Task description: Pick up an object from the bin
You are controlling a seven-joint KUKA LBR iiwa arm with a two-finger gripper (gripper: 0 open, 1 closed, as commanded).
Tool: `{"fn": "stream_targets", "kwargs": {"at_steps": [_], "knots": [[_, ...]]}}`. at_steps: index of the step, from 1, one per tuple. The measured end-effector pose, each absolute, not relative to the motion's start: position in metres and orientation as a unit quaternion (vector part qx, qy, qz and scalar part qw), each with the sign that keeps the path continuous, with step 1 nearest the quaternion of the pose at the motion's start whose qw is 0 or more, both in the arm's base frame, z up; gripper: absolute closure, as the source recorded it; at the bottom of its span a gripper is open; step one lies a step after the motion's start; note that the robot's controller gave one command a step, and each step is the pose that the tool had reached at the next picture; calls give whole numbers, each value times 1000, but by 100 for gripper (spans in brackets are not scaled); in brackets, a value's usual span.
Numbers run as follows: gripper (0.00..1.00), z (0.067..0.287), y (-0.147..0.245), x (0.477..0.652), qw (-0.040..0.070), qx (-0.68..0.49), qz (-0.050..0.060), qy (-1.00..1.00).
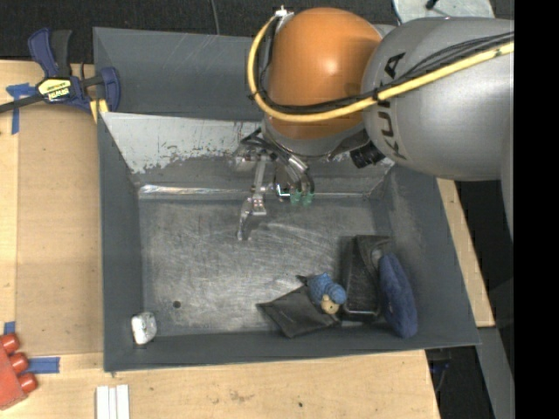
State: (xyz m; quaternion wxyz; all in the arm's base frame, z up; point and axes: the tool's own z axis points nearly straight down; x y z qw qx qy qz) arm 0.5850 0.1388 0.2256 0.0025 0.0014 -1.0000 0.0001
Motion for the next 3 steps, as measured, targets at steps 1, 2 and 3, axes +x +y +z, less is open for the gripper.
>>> {"fn": "stream_targets", "kwargs": {"at_steps": [1,2,3], "knots": [[0,77,110,602,1,149,0,-989],[0,175,134,615,-7,203,0,-979],[0,70,119,623,-3,195,-1,-981]]}}
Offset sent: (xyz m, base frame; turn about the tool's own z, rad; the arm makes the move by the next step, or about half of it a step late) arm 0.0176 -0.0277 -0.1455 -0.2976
